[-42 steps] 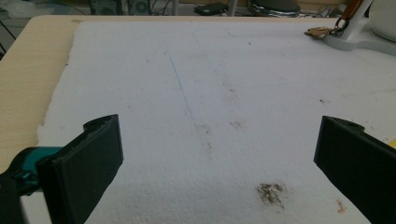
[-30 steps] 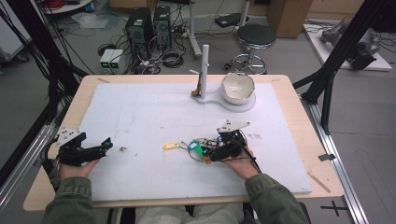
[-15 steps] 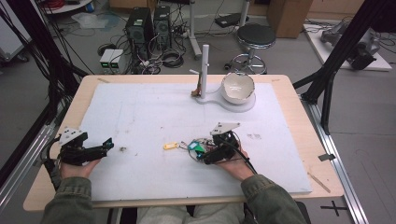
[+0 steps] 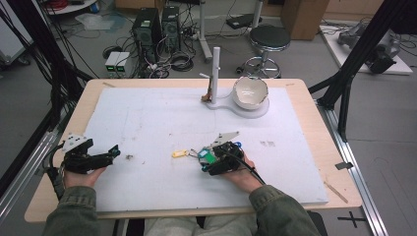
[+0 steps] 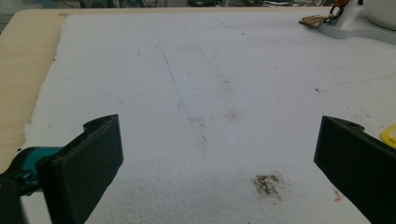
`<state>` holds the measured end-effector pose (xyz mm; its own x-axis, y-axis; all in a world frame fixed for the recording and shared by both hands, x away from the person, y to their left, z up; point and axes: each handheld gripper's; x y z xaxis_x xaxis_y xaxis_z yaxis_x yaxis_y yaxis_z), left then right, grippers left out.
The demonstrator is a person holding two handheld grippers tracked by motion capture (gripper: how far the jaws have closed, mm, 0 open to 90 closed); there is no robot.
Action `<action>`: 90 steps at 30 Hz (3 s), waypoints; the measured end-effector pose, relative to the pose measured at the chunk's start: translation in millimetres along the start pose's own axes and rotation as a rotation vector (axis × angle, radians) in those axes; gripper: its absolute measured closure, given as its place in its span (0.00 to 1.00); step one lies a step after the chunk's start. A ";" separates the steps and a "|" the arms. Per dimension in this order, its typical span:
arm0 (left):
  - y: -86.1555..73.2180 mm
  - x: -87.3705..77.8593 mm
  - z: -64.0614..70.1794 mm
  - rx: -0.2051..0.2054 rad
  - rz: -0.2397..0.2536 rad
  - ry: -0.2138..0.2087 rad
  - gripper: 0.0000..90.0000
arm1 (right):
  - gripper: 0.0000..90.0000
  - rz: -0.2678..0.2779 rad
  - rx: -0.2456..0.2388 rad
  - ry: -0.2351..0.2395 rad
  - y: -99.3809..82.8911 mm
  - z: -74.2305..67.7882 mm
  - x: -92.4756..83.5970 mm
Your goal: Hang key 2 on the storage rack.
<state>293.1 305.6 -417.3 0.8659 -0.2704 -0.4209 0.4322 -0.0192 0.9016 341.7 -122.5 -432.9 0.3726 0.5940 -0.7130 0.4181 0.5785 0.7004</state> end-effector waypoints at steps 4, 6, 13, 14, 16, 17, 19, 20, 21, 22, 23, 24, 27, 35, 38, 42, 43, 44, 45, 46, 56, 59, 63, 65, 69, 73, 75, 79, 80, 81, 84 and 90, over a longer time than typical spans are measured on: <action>0.0 0.4 0.3 0.010 -0.007 0.003 0.02 | 0.42 -0.022 -0.002 0.005 -0.2 0.4 1.0; 0.1 0.6 0.7 0.011 -0.010 0.002 0.02 | 0.51 -0.029 -0.005 0.000 -0.1 -0.6 1.2; 0.3 1.5 1.1 0.013 -0.010 -0.003 0.02 | 0.77 -0.036 -0.002 -0.046 1.1 -0.8 -2.3; 0.5 1.4 0.8 0.015 -0.011 -0.004 0.02 | 0.78 -0.027 0.005 -0.049 1.6 -1.0 -3.5; 0.5 1.5 0.7 0.014 -0.010 -0.004 0.02 | 0.84 -0.003 0.024 -0.045 3.3 -0.6 -7.6; 0.6 1.4 0.6 0.014 -0.010 -0.003 0.02 | 0.91 0.016 0.030 -0.030 4.1 0.1 -9.8; 0.6 1.5 0.6 0.008 -0.005 -0.002 0.02 | 0.96 0.028 0.021 -0.049 5.2 -1.9 -12.5; 0.7 1.5 0.4 0.007 -0.005 -0.003 0.02 | 0.96 0.022 0.012 -0.066 5.1 -2.7 -12.4; 0.7 1.7 0.3 0.008 -0.005 -0.004 0.02 | 0.96 0.016 0.017 -0.064 4.8 -2.0 -11.5; 0.8 1.9 0.2 0.007 -0.005 -0.004 0.02 | 0.96 0.006 0.021 -0.058 4.5 -1.0 -10.9; 0.8 2.0 0.2 0.008 -0.006 -0.004 0.02 | 0.96 0.004 0.020 -0.058 4.3 -1.0 -10.7; 0.8 2.2 0.3 0.006 -0.005 -0.004 0.02 | 0.96 0.007 0.015 -0.053 4.3 -0.6 -11.1; 0.8 2.0 0.1 0.007 -0.005 -0.005 0.02 | 0.97 0.023 0.017 -0.046 5.0 -2.0 -13.4; 1.2 3.1 0.2 0.005 -0.005 -0.003 0.02 | 0.97 0.057 0.042 -0.010 5.5 -1.1 -20.3; 1.2 3.2 0.1 0.007 -0.007 -0.003 0.02 | 0.98 0.093 0.054 -0.009 6.7 -1.3 -26.3; 1.6 3.1 -0.2 0.000 -0.003 -0.005 0.02 | 0.98 0.131 0.093 0.009 7.3 0.7 -33.5; 1.6 3.2 -0.3 -0.002 0.000 -0.007 0.02 | 0.98 0.143 0.097 0.007 7.1 2.2 -35.7; 1.7 3.3 -0.3 -0.003 0.002 -0.008 0.02 | 0.98 0.153 0.103 0.007 7.2 2.8 -37.3; 1.8 3.2 -0.3 -0.003 0.002 -0.010 0.02 | 0.98 0.154 0.112 0.015 7.5 4.0 -40.0; 1.8 3.3 -0.2 -0.005 0.002 -0.010 0.02 | 0.98 0.164 0.113 0.007 8.1 4.4 -42.9; 2.4 2.5 -0.2 -0.015 0.013 -0.010 0.02 | 0.98 0.231 0.152 -0.002 17.1 18.0 -66.4; 2.4 2.6 -0.8 -0.019 0.016 -0.008 0.02 | 0.98 0.273 0.157 -0.026 24.3 21.7 -78.9; 2.7 2.0 -1.3 -0.029 0.025 -0.012 0.02 | 0.98 0.323 0.188 -0.036 33.2 30.1 -95.5; 2.7 2.0 -1.7 -0.028 0.024 -0.012 0.02 | 0.98 0.338 0.194 -0.046 39.3 32.9 -103.6; 2.8 1.7 -2.0 -0.030 0.028 -0.014 0.02 | 0.98 0.363 0.190 -0.054 51.7 34.4 -115.5; 2.9 1.6 -2.1 -0.035 0.032 -0.014 0.02 | 0.98 0.378 0.173 -0.053 64.5 33.6 -123.1; 2.9 1.7 -2.4 -0.034 0.030 -0.015 0.02 | 0.98 0.385 0.170 -0.053 70.8 32.8 -127.1; 2.9 1.7 -1.9 -0.034 0.036 -0.019 0.02 | 0.98 0.398 0.155 -0.065 81.9 34.1 -136.1; 2.9 1.7 -1.9 -0.034 0.035 -0.019 0.02 | 0.98 0.403 0.154 -0.065 84.5 35.0 -138.7; 2.8 1.7 -2.0 -0.035 0.035 -0.018 0.02 | 0.98 0.410 0.158 -0.065 87.7 36.3 -141.9; 3.0 1.5 -2.5 -0.037 0.039 -0.017 0.02 | 0.98 0.424 0.165 -0.063 94.6 38.5 -149.2; 2.9 1.8 -2.3 -0.039 0.040 -0.015 0.02 | 0.98 0.432 0.161 -0.061 110.2 44.0 -161.2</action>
<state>296.5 307.3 -415.7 0.8791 -0.2843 -0.3825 0.4066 0.0291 0.9131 364.1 -179.1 -242.3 0.5868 0.7246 -0.3613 0.3355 0.1885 0.9230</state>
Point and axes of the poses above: each handheld gripper's, and its own axes: x roughly forward along the jaws, y roughly out of its top, z roughly to its right, and after that the axes turned 1 degree about y, right-handed
